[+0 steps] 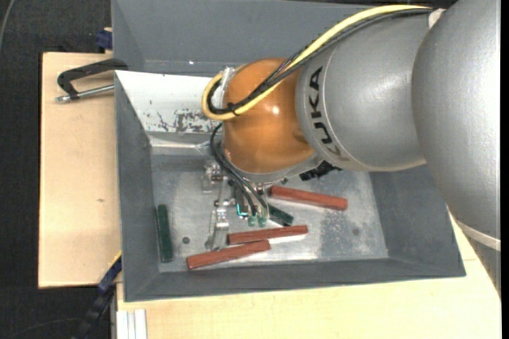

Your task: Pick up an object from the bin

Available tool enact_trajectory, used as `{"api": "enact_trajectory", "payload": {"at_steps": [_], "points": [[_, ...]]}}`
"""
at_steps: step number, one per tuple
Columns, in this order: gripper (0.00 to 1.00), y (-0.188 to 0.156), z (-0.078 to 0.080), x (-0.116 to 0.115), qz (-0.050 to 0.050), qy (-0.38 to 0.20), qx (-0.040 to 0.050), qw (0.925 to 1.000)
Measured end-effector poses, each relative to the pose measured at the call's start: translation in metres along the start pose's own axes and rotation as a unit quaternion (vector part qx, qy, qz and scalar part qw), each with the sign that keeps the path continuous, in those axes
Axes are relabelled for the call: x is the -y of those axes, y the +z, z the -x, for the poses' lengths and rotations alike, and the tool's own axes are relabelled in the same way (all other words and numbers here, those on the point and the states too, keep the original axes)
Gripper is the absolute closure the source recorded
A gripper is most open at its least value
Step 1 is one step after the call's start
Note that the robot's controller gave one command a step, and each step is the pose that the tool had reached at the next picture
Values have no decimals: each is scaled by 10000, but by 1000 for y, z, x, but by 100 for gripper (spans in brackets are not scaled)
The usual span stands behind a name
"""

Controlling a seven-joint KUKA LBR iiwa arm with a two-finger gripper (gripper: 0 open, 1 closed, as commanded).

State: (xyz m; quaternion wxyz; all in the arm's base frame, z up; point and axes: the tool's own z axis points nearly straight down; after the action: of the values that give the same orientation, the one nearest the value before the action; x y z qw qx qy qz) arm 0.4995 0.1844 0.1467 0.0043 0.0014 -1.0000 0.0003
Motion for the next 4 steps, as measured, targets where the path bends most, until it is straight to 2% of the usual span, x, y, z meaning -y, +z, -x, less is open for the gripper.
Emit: {"api": "enact_trajectory", "payload": {"at_steps": [1, 2, 3, 4], "points": [[0, 14, -8, 42, -11, -1872, 30, 9823], [0, 77, -6, 54, -13, -4598, 23, 8880], [0, 76, -6, 54, -11, -4594, 36, 8882], [0, 76, 2, 89, -10, -3848, 37, 9230]]}}
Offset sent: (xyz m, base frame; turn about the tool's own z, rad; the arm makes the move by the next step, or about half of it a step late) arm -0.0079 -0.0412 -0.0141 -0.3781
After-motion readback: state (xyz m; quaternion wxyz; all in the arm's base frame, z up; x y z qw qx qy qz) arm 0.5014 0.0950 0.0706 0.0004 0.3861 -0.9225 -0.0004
